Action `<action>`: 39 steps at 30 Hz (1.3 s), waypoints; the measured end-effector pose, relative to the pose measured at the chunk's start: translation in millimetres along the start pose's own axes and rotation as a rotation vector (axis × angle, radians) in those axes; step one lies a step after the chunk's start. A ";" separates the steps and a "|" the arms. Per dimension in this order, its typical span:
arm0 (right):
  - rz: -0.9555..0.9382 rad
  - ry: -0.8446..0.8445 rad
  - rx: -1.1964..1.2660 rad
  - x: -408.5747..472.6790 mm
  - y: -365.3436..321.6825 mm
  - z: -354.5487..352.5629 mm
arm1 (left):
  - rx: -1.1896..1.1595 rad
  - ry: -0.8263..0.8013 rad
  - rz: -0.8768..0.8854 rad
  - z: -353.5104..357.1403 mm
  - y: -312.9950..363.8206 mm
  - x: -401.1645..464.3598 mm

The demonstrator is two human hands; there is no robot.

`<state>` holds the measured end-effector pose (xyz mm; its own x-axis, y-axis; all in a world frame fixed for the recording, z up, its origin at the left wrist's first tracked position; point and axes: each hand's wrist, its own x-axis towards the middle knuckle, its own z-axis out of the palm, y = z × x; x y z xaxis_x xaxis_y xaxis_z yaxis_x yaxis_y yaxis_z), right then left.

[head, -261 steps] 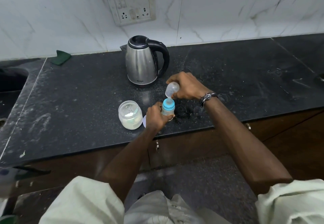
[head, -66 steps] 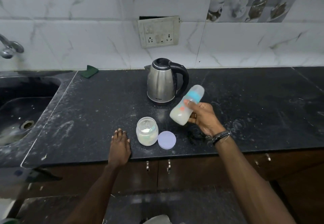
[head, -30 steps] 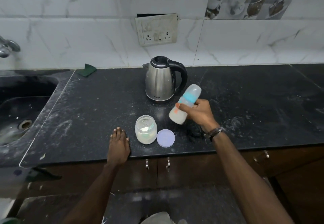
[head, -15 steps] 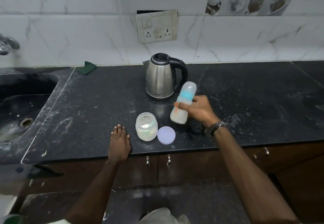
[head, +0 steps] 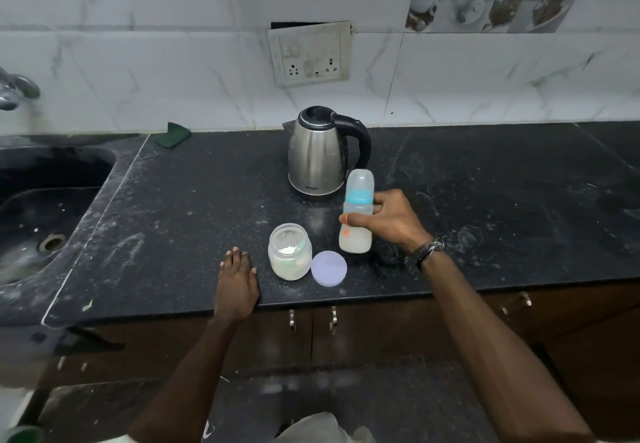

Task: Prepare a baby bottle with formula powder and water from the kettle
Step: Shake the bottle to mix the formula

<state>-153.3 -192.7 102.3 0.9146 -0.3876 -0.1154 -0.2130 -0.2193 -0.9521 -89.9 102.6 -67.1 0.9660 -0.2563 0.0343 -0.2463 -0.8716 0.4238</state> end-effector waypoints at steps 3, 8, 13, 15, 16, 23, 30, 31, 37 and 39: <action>-0.057 0.052 0.026 3.5 3.8 2.9 | 0.002 0.012 0.008 -0.2 1.4 0.3; -0.039 -0.036 -0.033 1.8 -0.7 3.1 | -0.002 0.008 0.015 -0.8 0.6 0.7; 0.016 0.003 -0.060 5.6 -0.7 0.1 | 0.008 -0.004 0.002 -0.4 0.7 -0.7; -0.038 -0.036 -0.043 3.6 0.2 1.8 | 0.005 0.004 0.006 -1.4 0.7 0.7; -0.065 -0.003 -0.025 5.1 1.9 2.5 | 0.003 0.007 0.005 -1.5 1.5 0.7; -0.075 0.020 -0.060 6.7 4.0 0.7 | 0.001 0.005 0.004 -1.8 2.6 1.1; -0.040 0.028 -0.009 5.1 7.0 1.0 | -0.006 0.009 0.000 -1.9 2.6 0.8; -0.031 0.077 0.008 6.7 9.2 0.8 | -0.006 0.006 -0.005 -1.8 2.7 0.1; -0.031 0.043 0.055 8.5 8.8 -0.4 | -0.002 0.004 -0.005 -3.5 4.3 0.2; -0.014 0.086 0.052 8.6 5.6 -2.0 | 0.000 0.001 -0.011 -2.9 4.7 -1.5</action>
<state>-147.3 -199.0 96.5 0.8841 -0.4605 -0.0795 -0.1803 -0.1792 -0.9671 -92.3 100.1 -62.6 0.9687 -0.2462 0.0304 -0.2356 -0.8746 0.4238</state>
